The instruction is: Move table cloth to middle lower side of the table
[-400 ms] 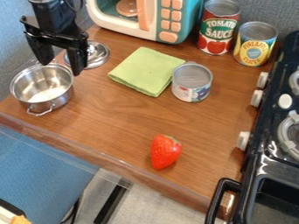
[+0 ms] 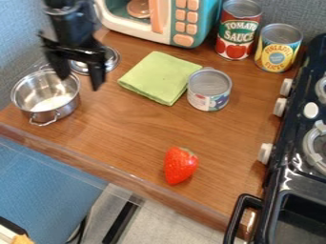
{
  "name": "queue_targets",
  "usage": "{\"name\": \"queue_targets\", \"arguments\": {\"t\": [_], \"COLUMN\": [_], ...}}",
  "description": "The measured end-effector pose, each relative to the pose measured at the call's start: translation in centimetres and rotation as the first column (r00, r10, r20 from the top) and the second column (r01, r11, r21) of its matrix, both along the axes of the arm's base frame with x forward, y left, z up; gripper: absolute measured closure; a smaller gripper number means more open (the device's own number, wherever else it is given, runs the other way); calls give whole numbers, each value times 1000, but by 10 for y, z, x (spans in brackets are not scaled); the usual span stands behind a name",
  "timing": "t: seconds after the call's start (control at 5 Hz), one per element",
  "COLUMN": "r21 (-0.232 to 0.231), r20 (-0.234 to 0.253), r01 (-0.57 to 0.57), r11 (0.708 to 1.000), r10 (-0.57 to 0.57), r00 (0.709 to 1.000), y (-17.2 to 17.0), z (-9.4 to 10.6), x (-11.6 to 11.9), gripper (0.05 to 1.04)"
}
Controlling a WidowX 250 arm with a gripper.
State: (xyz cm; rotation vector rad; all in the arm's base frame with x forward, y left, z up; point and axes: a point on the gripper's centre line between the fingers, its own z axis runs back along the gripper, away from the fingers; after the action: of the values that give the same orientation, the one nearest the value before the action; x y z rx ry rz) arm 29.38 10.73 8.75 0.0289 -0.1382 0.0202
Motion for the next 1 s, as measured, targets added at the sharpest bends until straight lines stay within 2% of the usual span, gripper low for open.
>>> {"name": "queue_targets", "arguments": {"t": [0.2,0.4,0.6,0.8,1.0], "r21": [-24,2,19,4,-9], "r20": [35,51,62,76,61], "r01": [75,111,107,83,61], "r11": [997,994,994,997,998], "r10": [-74,-111,-108,-83,-61], "r00": [997,992,992,994,996], "y": [-23,-46,-54,-54,-53], "z": [-9,-26,-41,-47,-52], "x": [35,80,108,123,128], "gripper": [83,83,83,83,83]}}
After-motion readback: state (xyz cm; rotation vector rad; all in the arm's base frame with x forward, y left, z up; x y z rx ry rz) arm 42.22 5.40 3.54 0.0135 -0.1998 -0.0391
